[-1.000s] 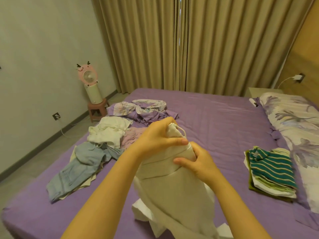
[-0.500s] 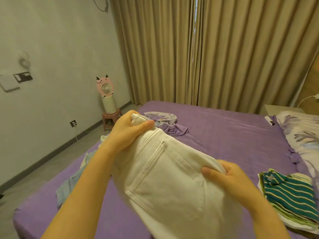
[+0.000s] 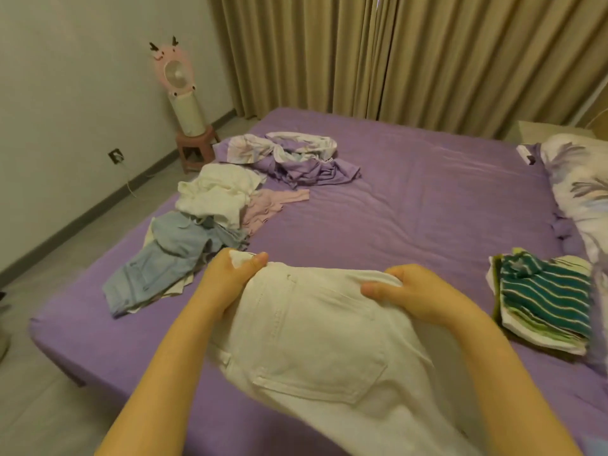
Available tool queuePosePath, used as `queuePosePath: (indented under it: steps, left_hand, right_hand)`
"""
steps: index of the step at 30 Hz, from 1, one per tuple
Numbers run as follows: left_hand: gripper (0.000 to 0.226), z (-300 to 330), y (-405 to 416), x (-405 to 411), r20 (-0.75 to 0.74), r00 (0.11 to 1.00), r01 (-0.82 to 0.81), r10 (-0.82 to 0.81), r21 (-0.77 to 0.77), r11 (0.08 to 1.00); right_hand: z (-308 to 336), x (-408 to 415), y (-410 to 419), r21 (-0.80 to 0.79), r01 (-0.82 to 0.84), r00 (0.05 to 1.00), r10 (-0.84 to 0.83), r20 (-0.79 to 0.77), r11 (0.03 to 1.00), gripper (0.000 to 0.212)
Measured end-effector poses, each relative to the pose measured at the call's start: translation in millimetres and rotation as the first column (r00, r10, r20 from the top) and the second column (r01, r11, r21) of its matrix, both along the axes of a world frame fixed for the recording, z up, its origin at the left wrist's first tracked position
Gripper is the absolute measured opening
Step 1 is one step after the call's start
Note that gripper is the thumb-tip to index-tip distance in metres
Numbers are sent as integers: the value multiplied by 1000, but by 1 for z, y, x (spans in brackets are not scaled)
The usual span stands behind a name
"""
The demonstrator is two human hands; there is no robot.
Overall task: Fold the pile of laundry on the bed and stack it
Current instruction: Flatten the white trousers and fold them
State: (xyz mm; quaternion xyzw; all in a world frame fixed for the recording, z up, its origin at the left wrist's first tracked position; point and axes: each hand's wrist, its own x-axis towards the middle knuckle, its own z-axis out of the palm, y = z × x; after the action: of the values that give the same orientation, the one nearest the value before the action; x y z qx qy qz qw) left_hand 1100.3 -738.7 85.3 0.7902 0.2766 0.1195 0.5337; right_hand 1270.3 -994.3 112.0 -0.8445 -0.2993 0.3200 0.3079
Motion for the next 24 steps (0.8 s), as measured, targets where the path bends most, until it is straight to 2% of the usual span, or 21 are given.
queuePosePath:
  steps: [3, 5, 10, 14, 17, 20, 24]
  left_hand:
    - [57, -43, 27, -21, -69, 995, -65, 72, 90, 994]
    - [57, -78, 46, -33, -151, 978, -131, 146, 102, 986]
    - [33, -170, 85, -55, -400, 846, -337, 354, 115, 934]
    - [34, -224, 123, -66, -537, 795, -311, 282, 37, 950]
    - [33, -247, 174, -57, -606, 768, -234, 206, 34, 972]
    - [44, -268, 231, -30, -640, 742, -185, 197, 87, 979]
    - [68, -312, 280, 6, -585, 757, -212, 290, 200, 957]
  right_hand:
    - [-74, -12, 43, -93, -42, 999, 39, -33, 995, 54]
    - [-118, -21, 68, -143, -89, 996, 83, -44, 986, 49]
    - [-215, -35, 112, -287, -269, 963, 251, -100, 919, 30]
    - [-264, -32, 141, -358, -375, 927, 350, -136, 855, 27]
    - [-285, -17, 175, -317, -370, 926, 318, -203, 873, 31]
    - [-309, 0, 220, -296, -362, 932, 331, -151, 884, 35]
    - [-349, 12, 273, -364, -322, 928, 367, 60, 874, 28]
